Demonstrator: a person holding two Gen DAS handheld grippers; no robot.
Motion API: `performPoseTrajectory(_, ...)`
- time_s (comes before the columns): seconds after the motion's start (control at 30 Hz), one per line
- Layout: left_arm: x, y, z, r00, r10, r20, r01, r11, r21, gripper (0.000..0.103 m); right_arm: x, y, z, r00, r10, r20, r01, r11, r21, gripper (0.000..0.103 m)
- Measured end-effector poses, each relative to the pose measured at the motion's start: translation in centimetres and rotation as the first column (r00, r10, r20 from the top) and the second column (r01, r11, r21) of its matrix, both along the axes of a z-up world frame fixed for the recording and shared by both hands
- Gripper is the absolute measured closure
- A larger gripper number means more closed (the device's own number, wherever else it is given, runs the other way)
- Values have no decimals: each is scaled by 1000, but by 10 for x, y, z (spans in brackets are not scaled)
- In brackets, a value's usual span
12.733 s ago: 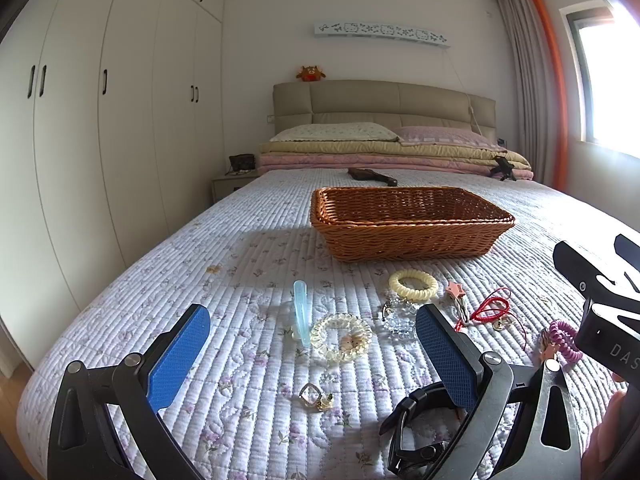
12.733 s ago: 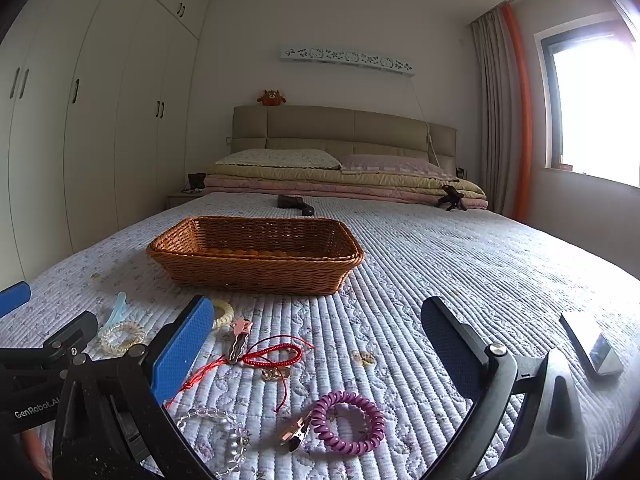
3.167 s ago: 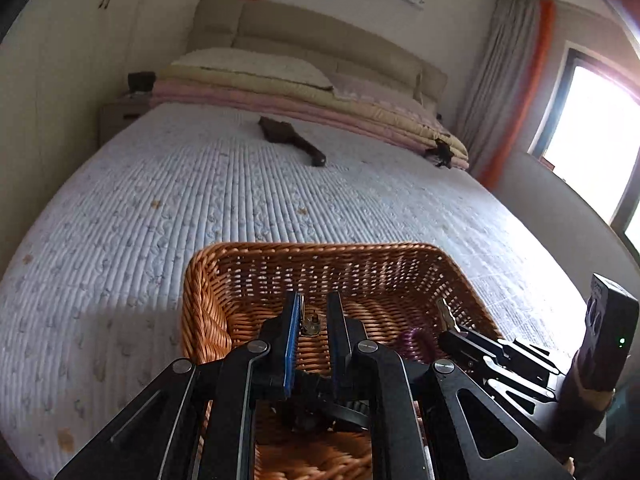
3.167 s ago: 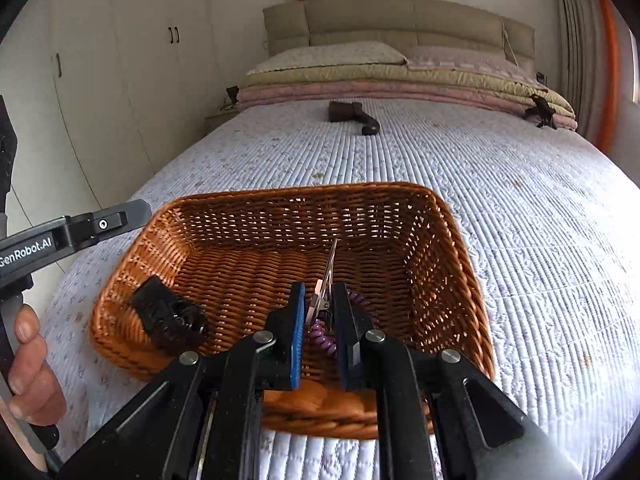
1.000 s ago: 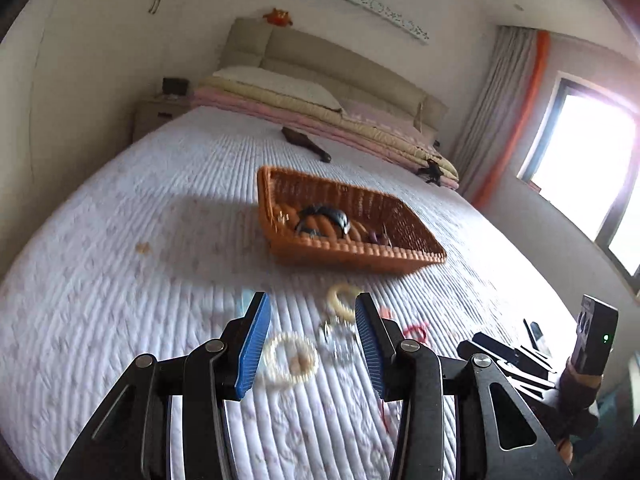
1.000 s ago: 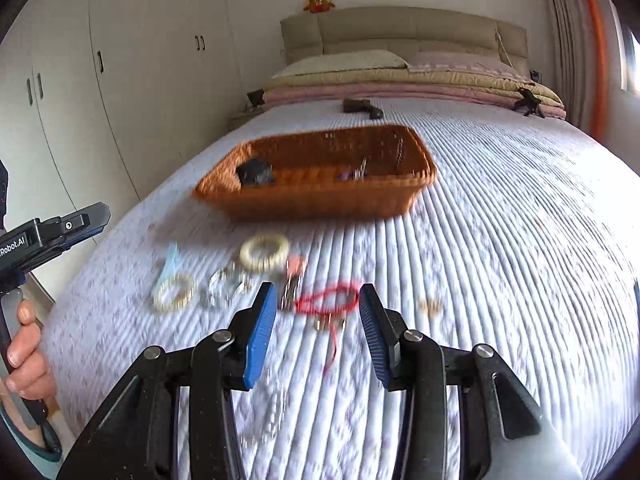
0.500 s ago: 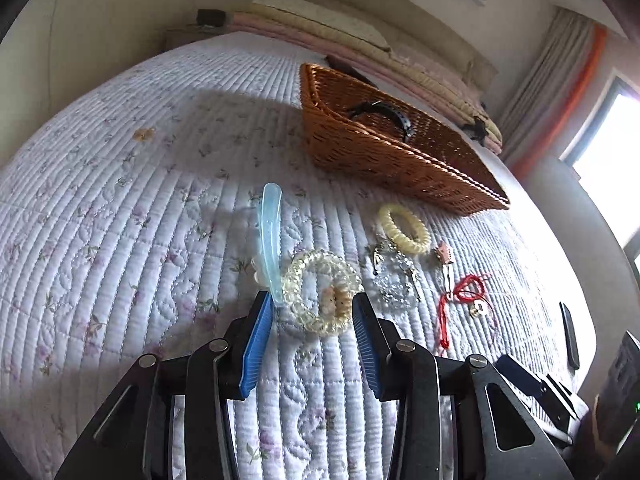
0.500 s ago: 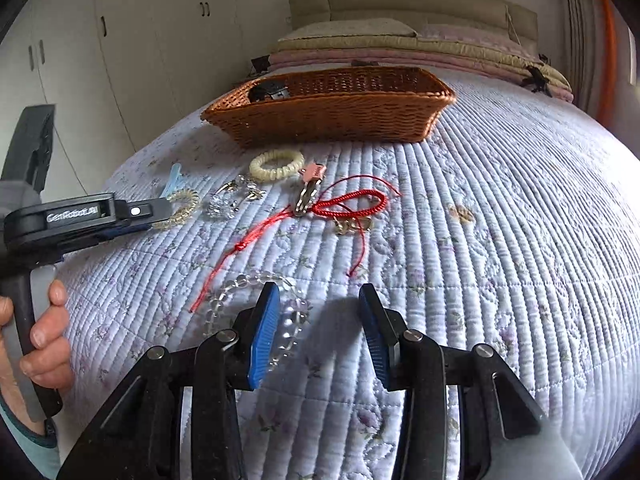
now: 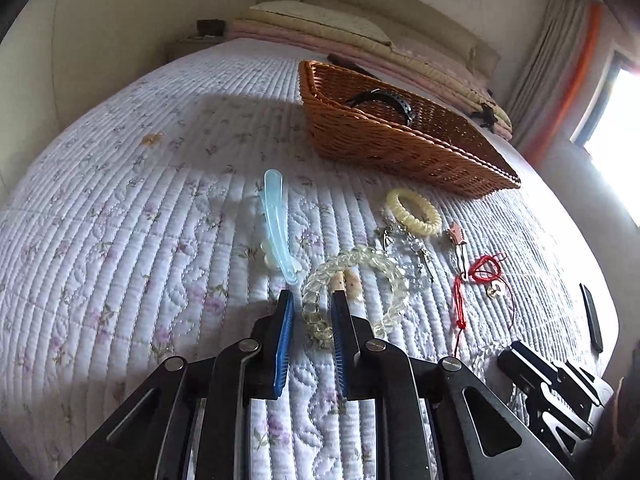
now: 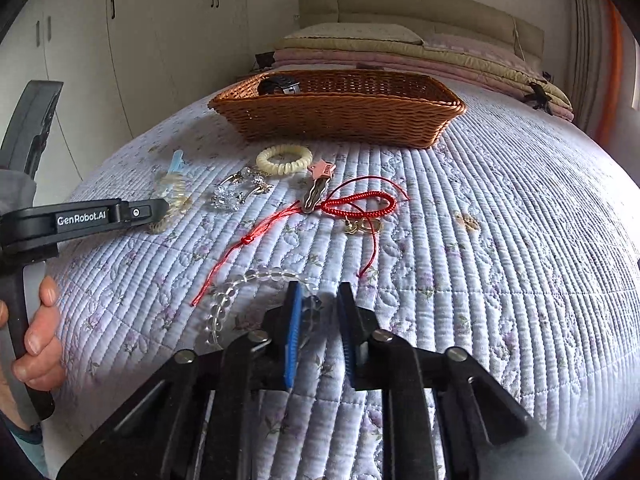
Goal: Organize jewelry
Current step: 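Grasp the cream bead bracelet with the left tool while the right grips the clear crystal bracelet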
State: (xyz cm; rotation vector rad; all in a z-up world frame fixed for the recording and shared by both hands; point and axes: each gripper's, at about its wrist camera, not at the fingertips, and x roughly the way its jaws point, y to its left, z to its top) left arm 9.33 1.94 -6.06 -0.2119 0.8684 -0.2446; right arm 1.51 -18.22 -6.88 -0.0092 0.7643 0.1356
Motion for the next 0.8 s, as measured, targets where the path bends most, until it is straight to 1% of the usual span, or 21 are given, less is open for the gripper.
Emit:
performPoseTrajectory(0.13, -7, 1, 0, 1000, -11, 9, 11, 1000, -10, 87, -1, -2, 0, 1000, 1, 7, -1, 1000, 16, 93)
performPoseTrajectory(0.4, -24, 2, 3, 998, -41, 55, 42, 999, -28, 93, -6, -15, 3, 1000, -4, 27, 2, 996, 93, 94)
performPoseTrajectory(0.53, -28, 0, 6, 996, -53, 75, 55, 998, -26, 93, -8, -17, 5, 999, -9, 40, 5, 994, 112, 94)
performPoseTrajectory(0.63, -31, -4, 10, 993, -61, 98, 63, 998, -15, 93, -14, -19, 11, 997, -7, 78, -3, 992, 129, 94)
performPoseTrajectory(0.8, -36, -6, 15, 990, -68, 124, 70, 997, -14, 93, -17, -20, 14, 995, -5, 100, -10, 990, 142, 94)
